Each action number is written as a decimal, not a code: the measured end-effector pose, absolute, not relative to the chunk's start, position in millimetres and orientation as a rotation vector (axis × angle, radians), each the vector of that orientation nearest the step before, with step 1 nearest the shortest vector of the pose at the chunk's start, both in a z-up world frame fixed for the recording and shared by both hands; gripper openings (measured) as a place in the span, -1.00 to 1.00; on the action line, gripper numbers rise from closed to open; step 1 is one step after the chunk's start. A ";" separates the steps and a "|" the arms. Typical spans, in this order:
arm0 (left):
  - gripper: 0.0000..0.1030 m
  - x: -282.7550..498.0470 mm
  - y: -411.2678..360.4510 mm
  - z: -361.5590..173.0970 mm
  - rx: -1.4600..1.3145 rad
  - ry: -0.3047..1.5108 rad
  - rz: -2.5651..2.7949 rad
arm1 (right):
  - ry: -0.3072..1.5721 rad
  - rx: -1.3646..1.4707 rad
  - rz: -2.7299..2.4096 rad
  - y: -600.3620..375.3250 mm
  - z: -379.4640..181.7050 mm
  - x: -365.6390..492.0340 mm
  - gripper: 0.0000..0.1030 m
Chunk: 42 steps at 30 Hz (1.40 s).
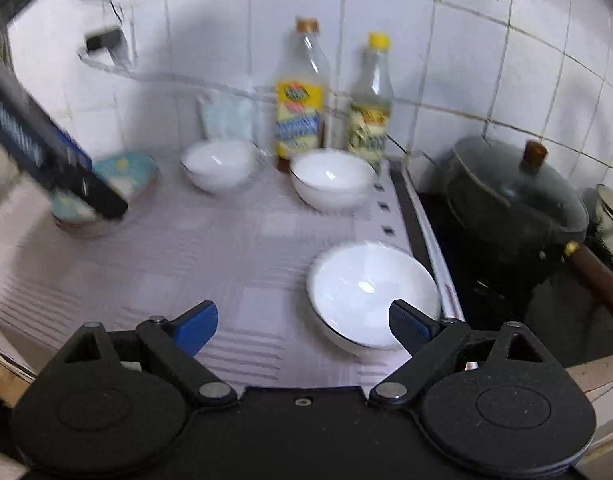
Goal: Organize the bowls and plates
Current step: 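Move both grippers toward the white bowl beside the stove, then close the left gripper on the rim of the white bowl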
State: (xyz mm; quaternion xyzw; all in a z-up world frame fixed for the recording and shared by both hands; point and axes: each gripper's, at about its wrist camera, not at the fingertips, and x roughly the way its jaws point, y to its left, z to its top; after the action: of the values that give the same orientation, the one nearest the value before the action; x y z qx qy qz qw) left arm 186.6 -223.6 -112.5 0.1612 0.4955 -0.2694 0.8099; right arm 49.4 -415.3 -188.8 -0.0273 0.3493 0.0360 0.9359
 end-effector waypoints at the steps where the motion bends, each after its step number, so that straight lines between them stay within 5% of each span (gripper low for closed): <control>1: 0.79 189.2 -230.6 -119.2 0.313 1.064 -0.576 | 0.722 -0.055 0.061 -420.4 -198.2 51.1 0.84; 17: 0.70 216.9 -335.9 -214.6 0.094 1.114 -0.635 | 0.604 0.045 0.050 -461.8 -285.8 84.7 0.83; 23: -0.37 223.5 -349.5 -232.8 0.086 1.152 -0.624 | 0.582 0.047 0.064 -460.2 -291.6 93.3 0.84; 26: -0.66 220.7 -348.5 -234.3 0.056 1.153 -0.641 | 0.582 0.038 0.061 -458.5 -290.4 91.0 0.83; 42: -0.67 194.1 -295.6 -191.2 0.079 1.102 -0.578 | 0.542 -0.010 0.189 -411.7 -251.6 85.2 0.83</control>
State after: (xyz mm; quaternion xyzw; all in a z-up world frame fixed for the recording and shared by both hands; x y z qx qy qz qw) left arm 194.1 -295.6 -191.2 0.0370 0.5160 -0.2708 0.8118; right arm 85.2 -411.7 -251.6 -0.0047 0.2674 0.0934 0.9590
